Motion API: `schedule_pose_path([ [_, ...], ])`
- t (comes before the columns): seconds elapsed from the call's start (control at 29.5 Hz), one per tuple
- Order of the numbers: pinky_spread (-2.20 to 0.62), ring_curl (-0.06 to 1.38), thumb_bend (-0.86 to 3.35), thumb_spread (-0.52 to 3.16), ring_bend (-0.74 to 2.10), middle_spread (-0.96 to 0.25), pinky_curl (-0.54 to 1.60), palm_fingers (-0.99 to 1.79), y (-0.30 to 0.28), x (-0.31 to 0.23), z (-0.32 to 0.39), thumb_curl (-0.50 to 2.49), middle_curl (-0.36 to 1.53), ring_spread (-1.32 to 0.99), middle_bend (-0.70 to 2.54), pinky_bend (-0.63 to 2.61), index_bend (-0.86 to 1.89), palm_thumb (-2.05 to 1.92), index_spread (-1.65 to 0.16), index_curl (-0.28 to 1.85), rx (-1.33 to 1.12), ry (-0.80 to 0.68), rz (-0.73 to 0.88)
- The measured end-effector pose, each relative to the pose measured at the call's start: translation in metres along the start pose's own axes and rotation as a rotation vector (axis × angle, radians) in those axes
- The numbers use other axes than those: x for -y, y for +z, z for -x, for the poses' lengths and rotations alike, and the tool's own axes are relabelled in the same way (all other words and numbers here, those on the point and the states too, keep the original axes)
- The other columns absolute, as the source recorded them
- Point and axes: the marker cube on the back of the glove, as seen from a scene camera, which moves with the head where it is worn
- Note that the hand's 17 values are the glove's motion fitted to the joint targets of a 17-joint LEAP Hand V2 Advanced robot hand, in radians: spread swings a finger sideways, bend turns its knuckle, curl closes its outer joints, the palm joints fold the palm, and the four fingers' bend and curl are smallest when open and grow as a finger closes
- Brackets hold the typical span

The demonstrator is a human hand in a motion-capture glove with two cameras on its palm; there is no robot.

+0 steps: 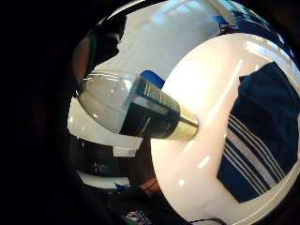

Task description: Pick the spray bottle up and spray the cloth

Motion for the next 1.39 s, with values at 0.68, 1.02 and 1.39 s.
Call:
schedule_pose_path([
  [0.68, 0.02, 0.41, -0.03, 0.84, 0.54, -0.17, 0.34, 0.99, -0.010, -0.106, 0.041, 0.64, 0.45, -0.20, 0.43, 0.19, 0.25, 0.83, -0.31, 0.31, -0.073, -0.271, 0.086],
  [1.02, -0.19, 0.45, -0.02, 0.68, 0.58, -0.18, 0.41, 1.36, -0.011, -0.132, 0.024, 0.67, 0.49, -0.22, 0.42, 0.38, 0.27, 0.89, -0.28, 0.39, -0.094, -0.243, 0.096],
  [1.39, -0.26, 0.49, -0.03, 0.59, 0.62, -0.18, 0.44, 1.32, -0.008, -0.142, 0.013, 0.69, 0.54, -0.22, 0.49, 0.43, 0.32, 0.92, -0.26, 0.47, -0.048, -0.227, 0.133],
])
